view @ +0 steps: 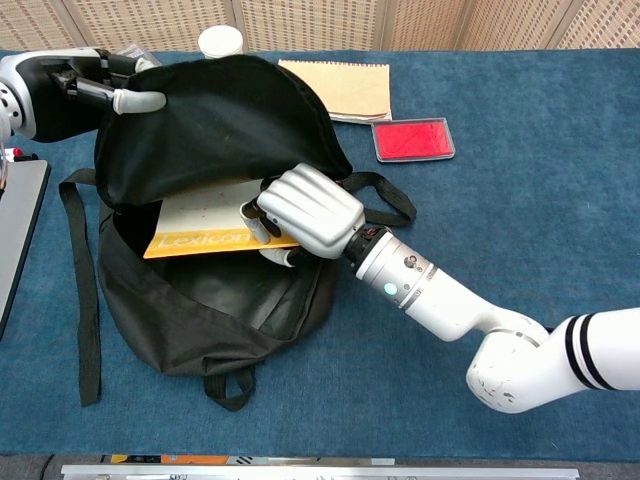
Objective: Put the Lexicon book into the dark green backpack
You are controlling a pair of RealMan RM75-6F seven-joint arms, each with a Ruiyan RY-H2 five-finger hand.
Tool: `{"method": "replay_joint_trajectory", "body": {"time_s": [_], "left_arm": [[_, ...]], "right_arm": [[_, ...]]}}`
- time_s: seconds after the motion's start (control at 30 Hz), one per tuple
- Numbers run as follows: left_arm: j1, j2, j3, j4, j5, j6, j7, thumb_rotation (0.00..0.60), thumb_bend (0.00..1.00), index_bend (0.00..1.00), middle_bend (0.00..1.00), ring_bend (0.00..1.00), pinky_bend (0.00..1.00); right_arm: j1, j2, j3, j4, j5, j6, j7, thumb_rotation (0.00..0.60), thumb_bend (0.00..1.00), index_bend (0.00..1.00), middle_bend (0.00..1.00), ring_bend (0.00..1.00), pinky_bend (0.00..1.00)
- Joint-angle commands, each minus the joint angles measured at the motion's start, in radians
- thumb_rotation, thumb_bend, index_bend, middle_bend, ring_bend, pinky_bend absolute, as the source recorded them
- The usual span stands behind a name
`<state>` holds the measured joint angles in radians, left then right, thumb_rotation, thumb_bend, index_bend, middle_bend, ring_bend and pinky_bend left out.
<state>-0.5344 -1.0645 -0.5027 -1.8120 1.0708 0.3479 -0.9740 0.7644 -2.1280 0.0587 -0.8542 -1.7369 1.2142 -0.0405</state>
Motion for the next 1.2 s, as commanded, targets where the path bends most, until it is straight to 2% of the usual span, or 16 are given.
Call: {"method": "replay_joint_trajectory", "body": {"time_s": [0.03, 0.13, 0.23, 0.4, 0.6, 0.77, 0.87, 0.93, 1.03, 1.2], "left_arm": [[0.0, -0.002, 0.0, 0.003, -0.001, 0.0, 0.0, 0.6, 0.38, 0.65, 0.53, 0.46, 0.25], [0.0, -0.004, 0.001, 0.006, -0.001, -0.002, 0.002, 0.6, 0.38, 0.65, 0.52, 0.45, 0.25], [0.0, -0.006, 0.002, 0.008, -0.002, -0.004, 0.004, 0.6, 0.38, 0.65, 0.52, 0.45, 0.25], [-0.003, -0.009, 0.002, 0.012, -0.007, -0.006, 0.007, 0.6, 0.38, 0.64, 0.52, 0.45, 0.25], [0.0, -0.005, 0.009, 0.013, -0.005, -0.012, 0.018, 0.6, 0.38, 0.62, 0.51, 0.45, 0.25], [0.01, -0.009, 0.033, 0.008, 0.052, 0.029, 0.079, 0.6, 0.38, 0.56, 0.49, 0.43, 0.25], [0.014, -0.01, 0.047, -0.003, 0.086, 0.033, 0.091, 0.6, 0.38, 0.48, 0.45, 0.38, 0.25], [0.016, -0.011, 0.057, -0.008, 0.117, 0.032, 0.098, 0.6, 0.38, 0.38, 0.41, 0.32, 0.24], [0.019, -0.007, 0.075, -0.017, 0.182, 0.029, 0.108, 0.6, 0.37, 0.21, 0.27, 0.18, 0.18], [0.023, 0.003, 0.094, -0.026, 0.274, 0.049, 0.085, 0.6, 0.37, 0.14, 0.17, 0.1, 0.13]], "right_arm": [[-0.007, 0.025, 0.0, -0.048, 0.021, -0.021, -0.015, 0.6, 0.2, 0.61, 0.57, 0.41, 0.58], [-0.015, 0.058, 0.005, -0.112, 0.046, -0.043, -0.036, 0.6, 0.09, 0.46, 0.47, 0.36, 0.55], [-0.02, 0.086, 0.008, -0.165, 0.062, -0.055, -0.061, 0.6, 0.02, 0.35, 0.4, 0.31, 0.52], [-0.035, 0.144, -0.006, -0.268, 0.073, -0.068, -0.106, 0.6, 0.0, 0.24, 0.33, 0.25, 0.47], [-0.069, 0.268, -0.061, -0.438, 0.018, -0.003, -0.081, 0.6, 0.0, 0.24, 0.34, 0.25, 0.47], [-0.111, 0.43, -0.128, -0.606, -0.086, 0.114, -0.07, 0.6, 0.0, 0.24, 0.38, 0.25, 0.47], [-0.134, 0.519, -0.142, -0.697, -0.115, 0.16, -0.087, 0.6, 0.0, 0.24, 0.4, 0.25, 0.47], [-0.147, 0.566, -0.141, -0.739, -0.122, 0.18, -0.105, 0.6, 0.0, 0.24, 0.4, 0.24, 0.47], [-0.165, 0.629, -0.135, -0.792, -0.117, 0.197, -0.123, 0.6, 0.0, 0.24, 0.4, 0.24, 0.47], [-0.186, 0.695, -0.122, -0.842, -0.095, 0.195, -0.136, 0.6, 0.0, 0.24, 0.4, 0.24, 0.47]]}}
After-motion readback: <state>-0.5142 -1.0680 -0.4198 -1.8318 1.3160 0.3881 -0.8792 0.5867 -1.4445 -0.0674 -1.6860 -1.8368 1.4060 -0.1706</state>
